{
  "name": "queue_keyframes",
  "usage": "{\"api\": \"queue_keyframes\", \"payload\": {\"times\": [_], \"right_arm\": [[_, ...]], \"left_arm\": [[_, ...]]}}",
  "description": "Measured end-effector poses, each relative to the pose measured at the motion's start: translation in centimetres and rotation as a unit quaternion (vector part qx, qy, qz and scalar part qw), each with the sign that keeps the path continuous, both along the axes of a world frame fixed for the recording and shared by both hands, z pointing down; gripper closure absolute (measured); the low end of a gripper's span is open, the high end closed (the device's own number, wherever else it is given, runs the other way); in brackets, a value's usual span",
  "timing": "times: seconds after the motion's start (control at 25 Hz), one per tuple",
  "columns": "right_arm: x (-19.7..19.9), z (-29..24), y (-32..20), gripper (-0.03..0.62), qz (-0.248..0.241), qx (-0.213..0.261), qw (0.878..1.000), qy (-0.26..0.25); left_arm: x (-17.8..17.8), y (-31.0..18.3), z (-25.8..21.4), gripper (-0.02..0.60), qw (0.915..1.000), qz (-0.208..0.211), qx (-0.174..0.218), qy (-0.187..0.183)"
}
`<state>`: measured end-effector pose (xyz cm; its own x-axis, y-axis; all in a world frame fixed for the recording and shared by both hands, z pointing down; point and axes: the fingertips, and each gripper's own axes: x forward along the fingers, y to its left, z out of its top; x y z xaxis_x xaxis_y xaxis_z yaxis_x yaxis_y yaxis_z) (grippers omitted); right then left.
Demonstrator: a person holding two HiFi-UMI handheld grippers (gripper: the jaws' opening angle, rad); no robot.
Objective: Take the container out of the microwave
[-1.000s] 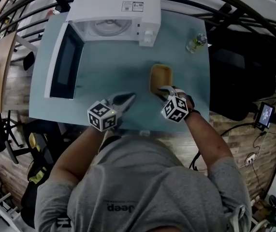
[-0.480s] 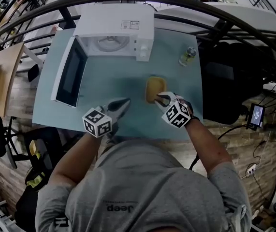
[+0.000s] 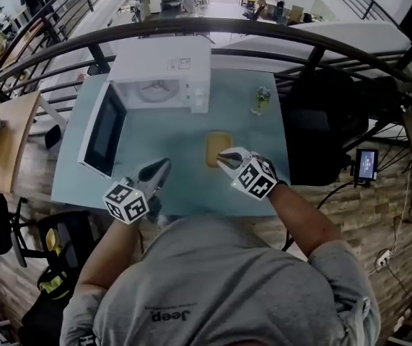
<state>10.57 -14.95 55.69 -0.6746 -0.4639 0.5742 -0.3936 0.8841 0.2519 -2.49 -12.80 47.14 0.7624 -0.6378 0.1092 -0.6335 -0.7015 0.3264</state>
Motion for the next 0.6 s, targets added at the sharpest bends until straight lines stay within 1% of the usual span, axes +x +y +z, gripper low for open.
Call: {"api": "queue_keyframes", "payload": {"times": [0.2, 0.4, 0.6], "right_arm": [[-0.8, -2.5, 1.9, 0.582, -0.018, -0.006, 0.998, -0.057], [-1.9, -3.8, 3.1, 0.589, -0.026, -0.035, 0.991, -0.129], [-3.7, -3.2, 4.0, 0.589, -0.03, -0.056, 0.986, -0.155]], "left_arm": [[-0.3, 3.0, -2.0, 0.554, 0.9995, -0.027, 0.014, -0.001], [-0.5, 4.3, -2.1, 0.554, 0.9993, -0.038, 0.007, -0.002], [-2.6, 4.0, -1.9, 0.554, 0.9994, -0.033, 0.007, 0.007]]}}
